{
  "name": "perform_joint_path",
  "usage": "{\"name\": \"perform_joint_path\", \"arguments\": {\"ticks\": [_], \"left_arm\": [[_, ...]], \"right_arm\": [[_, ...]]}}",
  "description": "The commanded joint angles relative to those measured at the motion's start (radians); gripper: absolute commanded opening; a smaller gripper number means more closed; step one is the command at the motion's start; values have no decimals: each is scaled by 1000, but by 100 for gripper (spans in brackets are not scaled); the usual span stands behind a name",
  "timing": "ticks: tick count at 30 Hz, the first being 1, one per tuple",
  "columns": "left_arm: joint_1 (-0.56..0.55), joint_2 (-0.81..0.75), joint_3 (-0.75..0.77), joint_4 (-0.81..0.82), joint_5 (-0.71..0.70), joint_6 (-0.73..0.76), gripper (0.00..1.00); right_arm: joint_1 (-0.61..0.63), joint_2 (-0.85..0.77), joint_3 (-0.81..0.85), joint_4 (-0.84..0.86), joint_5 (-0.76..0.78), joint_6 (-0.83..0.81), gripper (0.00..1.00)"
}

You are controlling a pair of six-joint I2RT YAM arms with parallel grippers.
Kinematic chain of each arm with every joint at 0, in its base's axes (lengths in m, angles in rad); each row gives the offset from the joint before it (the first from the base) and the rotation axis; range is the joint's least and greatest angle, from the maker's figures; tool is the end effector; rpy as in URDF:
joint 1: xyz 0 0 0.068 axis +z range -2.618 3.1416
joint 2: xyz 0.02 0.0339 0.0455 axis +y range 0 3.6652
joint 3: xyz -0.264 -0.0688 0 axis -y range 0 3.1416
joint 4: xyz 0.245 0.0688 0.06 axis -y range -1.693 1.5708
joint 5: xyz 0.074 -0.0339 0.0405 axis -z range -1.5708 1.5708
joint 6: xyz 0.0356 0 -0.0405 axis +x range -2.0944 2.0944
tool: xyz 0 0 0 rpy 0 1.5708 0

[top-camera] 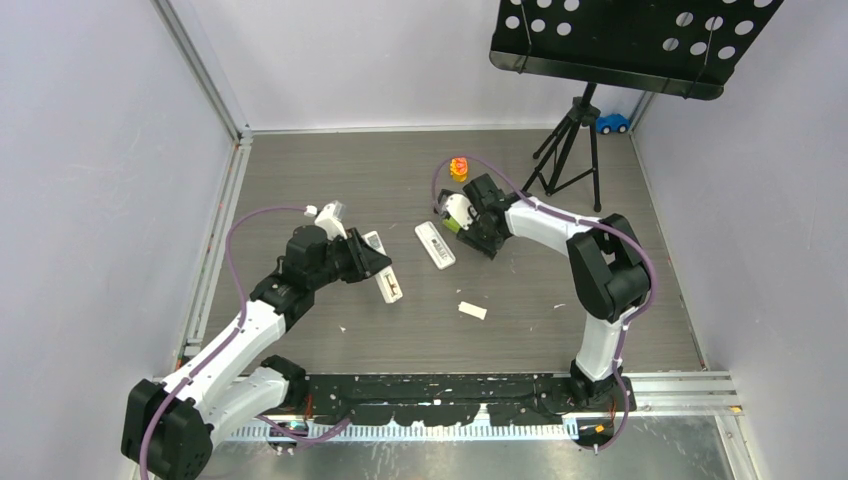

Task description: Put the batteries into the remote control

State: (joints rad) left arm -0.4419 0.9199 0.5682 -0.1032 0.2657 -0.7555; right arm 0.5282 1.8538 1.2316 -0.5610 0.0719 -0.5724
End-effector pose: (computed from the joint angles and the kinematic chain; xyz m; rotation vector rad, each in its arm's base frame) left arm 0.1841 -0.0974 0.2478 -0.1592 2.1588 -0.9969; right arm 0.3201 0.1838 0.1716 -1.4234 2.3573 -0.1110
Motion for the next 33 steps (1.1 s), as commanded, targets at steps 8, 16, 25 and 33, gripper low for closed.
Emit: {"name": "perform_joint_path", "arguments": {"ticks": [8, 16, 25, 33], "left_arm": [[7, -13, 37, 23, 14, -1, 0], [8, -11, 40, 20, 15, -1, 0], [8, -5, 39, 26, 19, -5, 0], [8, -5, 37, 32, 26, -10, 0]], "right_arm": [[-28, 63, 84, 57, -76, 0, 52], [-49, 88, 92, 55, -157, 4, 48], [-53, 83, 117, 25, -127, 52, 53], [-53, 70, 108, 27, -159, 39, 52]]}}
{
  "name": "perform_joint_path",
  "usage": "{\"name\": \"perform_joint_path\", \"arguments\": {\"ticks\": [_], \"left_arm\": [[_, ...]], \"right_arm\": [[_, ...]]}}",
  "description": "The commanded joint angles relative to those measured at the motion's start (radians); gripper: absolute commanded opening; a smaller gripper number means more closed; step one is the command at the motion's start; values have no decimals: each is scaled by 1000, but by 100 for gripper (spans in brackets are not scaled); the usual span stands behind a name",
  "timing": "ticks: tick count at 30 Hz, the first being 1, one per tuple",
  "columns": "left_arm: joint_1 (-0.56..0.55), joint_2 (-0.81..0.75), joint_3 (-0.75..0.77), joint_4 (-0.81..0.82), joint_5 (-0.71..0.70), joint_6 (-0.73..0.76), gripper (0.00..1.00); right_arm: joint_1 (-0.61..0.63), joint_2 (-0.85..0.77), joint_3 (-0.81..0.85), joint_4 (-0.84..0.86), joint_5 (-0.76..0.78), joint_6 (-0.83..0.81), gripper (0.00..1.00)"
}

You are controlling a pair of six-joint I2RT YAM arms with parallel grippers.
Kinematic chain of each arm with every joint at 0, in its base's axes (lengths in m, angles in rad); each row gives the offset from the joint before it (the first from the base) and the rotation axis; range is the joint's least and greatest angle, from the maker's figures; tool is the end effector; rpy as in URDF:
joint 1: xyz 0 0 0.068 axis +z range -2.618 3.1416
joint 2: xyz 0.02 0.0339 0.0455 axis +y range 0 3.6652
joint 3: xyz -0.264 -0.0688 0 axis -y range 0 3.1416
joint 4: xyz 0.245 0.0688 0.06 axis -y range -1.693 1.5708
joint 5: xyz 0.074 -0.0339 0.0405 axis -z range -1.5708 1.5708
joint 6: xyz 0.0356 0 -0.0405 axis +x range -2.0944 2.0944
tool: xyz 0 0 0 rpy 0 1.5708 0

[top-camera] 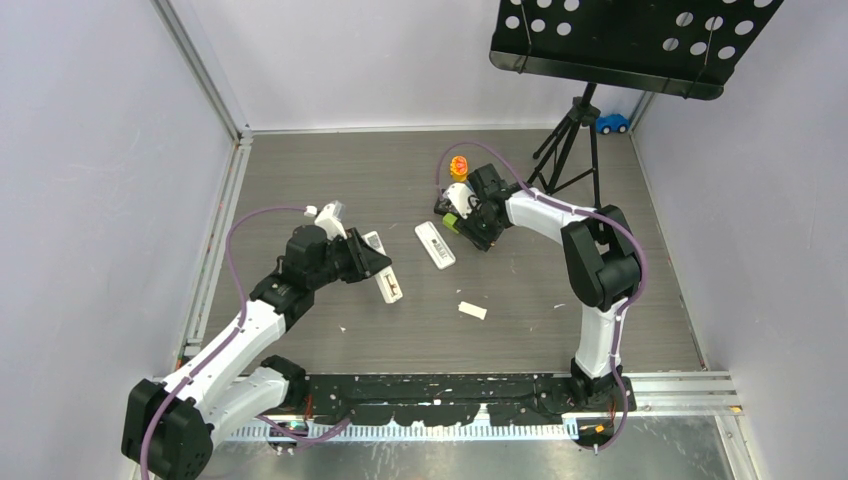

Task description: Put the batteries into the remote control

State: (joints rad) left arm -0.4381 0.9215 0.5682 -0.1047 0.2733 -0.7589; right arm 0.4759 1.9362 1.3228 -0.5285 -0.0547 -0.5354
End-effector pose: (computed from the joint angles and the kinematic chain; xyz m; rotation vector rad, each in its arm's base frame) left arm 0.1844 -0.0970 0.2474 -0.1627 2.1631 -1.0029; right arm 0.3500 0.1826 0.1685 -1.3272 2.3637 0.0566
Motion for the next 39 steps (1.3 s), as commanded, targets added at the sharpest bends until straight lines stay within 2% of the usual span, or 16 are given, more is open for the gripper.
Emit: {"name": "perform_joint_path", "arguments": {"ticks": [1, 5, 7, 12, 14, 15, 18, 20, 23, 32, 34, 39], "left_arm": [[4, -10, 36, 32, 19, -7, 0], [4, -16, 35, 27, 18, -5, 0], [4, -18, 36, 24, 20, -3, 0], [4, -15, 40, 29, 23, -3, 0], [4, -13, 40, 32, 26, -4, 0], [4, -12, 40, 34, 27, -5, 0], [4, -10, 40, 36, 30, -5, 0], [4, -9, 40, 38, 33, -5, 0], [4, -9, 40, 40, 33, -7, 0], [4, -2, 41, 60, 42, -15, 0], [4, 2, 41, 69, 45, -18, 0], [4, 11, 42, 87, 54, -26, 0]], "right_arm": [[-1, -2, 20, -19, -34, 1, 51], [-6, 27, 42, -58, -48, 5, 43], [-13, 38, 55, -80, -57, 17, 35], [-23, 56, 84, -137, -61, 39, 22], [-26, 56, 82, -145, -57, 46, 20], [-26, 54, 80, -149, -54, 51, 20], [-27, 43, 70, -158, -50, 56, 33], [-26, 36, 59, -154, -62, 49, 39], [-26, 46, 59, -145, -56, 50, 39], [-23, 60, 34, -44, -20, 100, 23], [-21, 45, 15, -15, -11, 107, 23], [-14, 32, -18, 25, -1, 114, 33]]}}
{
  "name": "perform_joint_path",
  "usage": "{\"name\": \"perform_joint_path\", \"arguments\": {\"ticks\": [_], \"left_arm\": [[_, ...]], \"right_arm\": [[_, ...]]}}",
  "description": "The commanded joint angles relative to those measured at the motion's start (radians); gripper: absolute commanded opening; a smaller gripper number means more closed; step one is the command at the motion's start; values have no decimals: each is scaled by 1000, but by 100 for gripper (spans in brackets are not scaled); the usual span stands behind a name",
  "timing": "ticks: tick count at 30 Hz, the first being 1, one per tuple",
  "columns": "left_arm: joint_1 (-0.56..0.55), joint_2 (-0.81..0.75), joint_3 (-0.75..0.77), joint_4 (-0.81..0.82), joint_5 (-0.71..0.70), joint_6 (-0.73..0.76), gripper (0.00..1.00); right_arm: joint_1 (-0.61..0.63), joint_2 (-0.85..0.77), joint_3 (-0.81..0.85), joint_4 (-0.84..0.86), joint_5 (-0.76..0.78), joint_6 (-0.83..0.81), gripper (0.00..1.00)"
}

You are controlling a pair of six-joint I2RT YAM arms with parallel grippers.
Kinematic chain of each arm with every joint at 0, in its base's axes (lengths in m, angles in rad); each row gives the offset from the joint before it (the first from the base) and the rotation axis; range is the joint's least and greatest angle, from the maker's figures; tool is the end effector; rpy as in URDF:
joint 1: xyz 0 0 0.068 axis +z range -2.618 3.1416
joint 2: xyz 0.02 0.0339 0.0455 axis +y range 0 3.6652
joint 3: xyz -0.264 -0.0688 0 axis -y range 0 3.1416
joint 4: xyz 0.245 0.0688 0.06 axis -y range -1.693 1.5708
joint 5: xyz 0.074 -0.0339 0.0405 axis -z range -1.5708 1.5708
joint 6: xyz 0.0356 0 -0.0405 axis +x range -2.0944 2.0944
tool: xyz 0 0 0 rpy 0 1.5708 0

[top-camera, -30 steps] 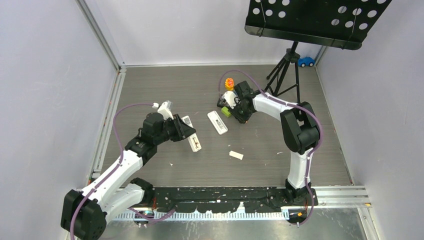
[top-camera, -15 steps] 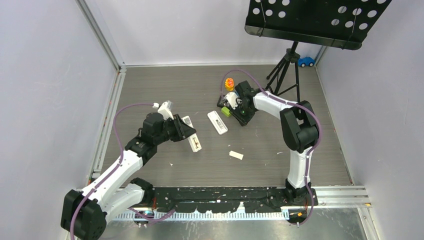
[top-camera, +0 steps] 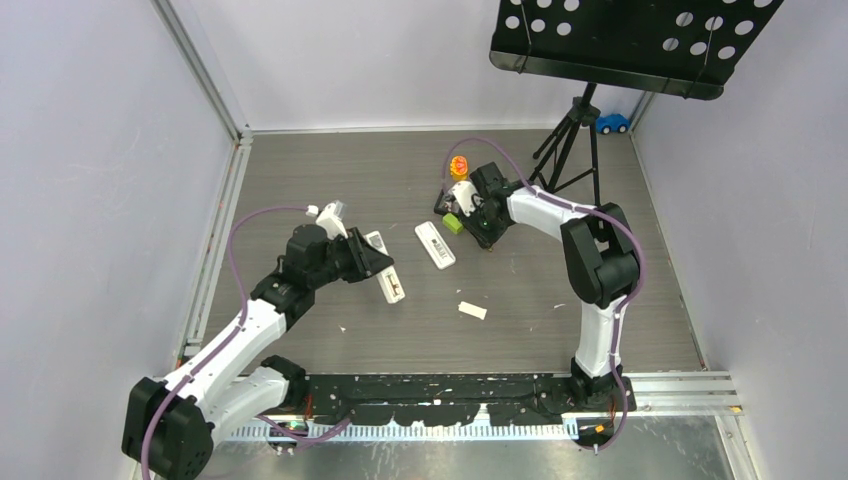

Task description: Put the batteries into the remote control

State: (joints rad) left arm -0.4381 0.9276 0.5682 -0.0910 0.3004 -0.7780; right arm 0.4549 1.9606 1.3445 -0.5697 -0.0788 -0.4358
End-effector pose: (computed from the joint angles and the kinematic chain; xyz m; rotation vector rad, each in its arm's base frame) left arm 0.1851 -0.0983 0.2477 -0.1633 2.1641 -1.0425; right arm 0.3546 0.1765 0.1636 -1.2060 2.4774 0.1137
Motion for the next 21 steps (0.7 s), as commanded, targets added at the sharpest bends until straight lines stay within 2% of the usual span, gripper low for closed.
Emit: {"name": "perform_joint_path", "arguments": {"ticks": [1, 4, 7, 12, 21], "left_arm": [[4, 5, 42, 75, 28, -7, 0], [4, 2, 42, 77, 29, -9, 0], [4, 2, 42, 79, 32, -13, 0], [4, 10, 37, 131, 44, -32, 0], [4, 77, 15, 375, 104, -122, 0]], "right_arm": [[7, 10, -40, 63, 20, 15, 31], [7, 12, -38, 45, 22, 16, 11], [8, -16, -47, 54, 32, 36, 2], [19, -169, -96, 103, 11, 142, 0], [151, -591, -241, 349, -9, 570, 0]]}}
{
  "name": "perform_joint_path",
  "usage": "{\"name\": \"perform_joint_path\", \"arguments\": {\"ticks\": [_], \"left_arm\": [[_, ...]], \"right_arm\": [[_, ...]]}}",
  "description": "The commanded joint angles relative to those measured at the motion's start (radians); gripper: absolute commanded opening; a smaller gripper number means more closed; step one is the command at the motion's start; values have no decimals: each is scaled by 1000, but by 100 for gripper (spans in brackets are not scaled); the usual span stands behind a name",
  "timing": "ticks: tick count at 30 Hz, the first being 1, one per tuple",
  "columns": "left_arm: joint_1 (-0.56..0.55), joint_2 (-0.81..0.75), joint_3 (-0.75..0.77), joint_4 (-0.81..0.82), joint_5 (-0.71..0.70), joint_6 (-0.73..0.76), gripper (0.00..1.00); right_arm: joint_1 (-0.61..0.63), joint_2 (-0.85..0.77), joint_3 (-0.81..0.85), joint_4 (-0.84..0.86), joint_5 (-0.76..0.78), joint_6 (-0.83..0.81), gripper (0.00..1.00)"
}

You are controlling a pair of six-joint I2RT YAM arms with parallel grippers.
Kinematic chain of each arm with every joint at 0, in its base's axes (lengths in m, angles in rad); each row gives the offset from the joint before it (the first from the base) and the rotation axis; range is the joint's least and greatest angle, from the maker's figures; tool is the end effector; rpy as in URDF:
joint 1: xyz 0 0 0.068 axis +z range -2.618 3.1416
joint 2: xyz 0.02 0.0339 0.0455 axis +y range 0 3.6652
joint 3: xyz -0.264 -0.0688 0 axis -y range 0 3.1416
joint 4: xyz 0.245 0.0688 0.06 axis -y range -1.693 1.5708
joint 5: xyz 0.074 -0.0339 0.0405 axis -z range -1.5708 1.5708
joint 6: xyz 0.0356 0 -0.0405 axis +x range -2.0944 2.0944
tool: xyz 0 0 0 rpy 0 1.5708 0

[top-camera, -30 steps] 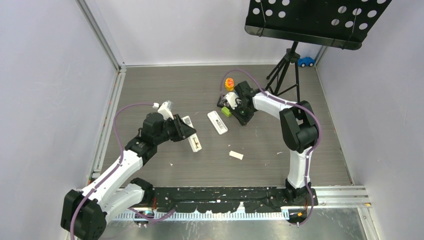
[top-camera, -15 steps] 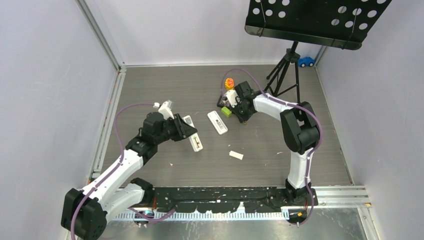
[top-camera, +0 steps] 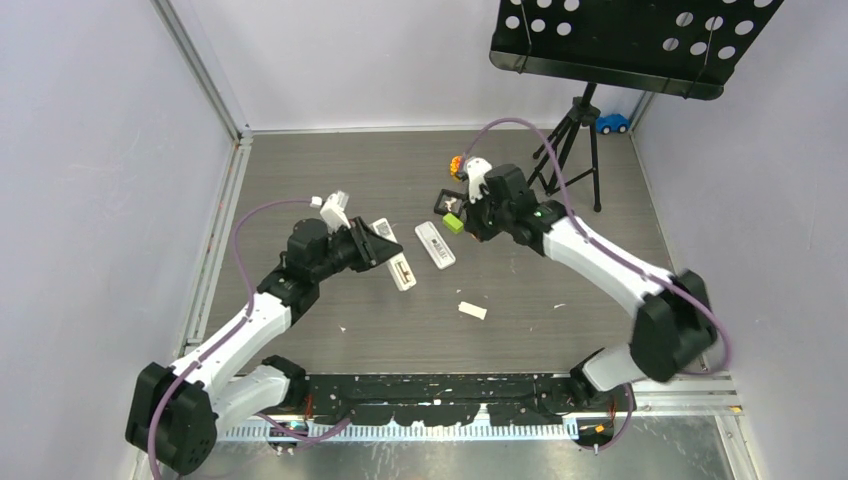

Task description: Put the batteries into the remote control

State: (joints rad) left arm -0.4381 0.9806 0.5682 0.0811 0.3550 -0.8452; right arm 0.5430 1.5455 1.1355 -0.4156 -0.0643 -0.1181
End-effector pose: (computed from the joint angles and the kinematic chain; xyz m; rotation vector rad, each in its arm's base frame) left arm 0.1968 -0.1059 0.2547 -0.1577 2.0645 -1.1722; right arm 0.2867 0.1757 0.2543 -0.8115 2.2716 0.2746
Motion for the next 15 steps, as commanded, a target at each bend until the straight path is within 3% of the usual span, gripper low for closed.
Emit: {"name": "perform_joint_path", "arguments": {"ticks": [1, 6, 9, 15], "left_arm": [[4, 32, 13, 237, 58, -68, 0], [4, 59, -5, 423, 108, -144, 0], [4, 60, -6, 479, 138, -169, 0], [4, 48, 2, 505, 188, -213, 0]], "right_arm": [[85, -209, -43, 228, -29, 300, 0], [255, -322, -112, 443, 0, 440, 0], [325, -341, -109, 474, 97, 472, 0], [396, -366, -141, 538, 120, 463, 0]]}}
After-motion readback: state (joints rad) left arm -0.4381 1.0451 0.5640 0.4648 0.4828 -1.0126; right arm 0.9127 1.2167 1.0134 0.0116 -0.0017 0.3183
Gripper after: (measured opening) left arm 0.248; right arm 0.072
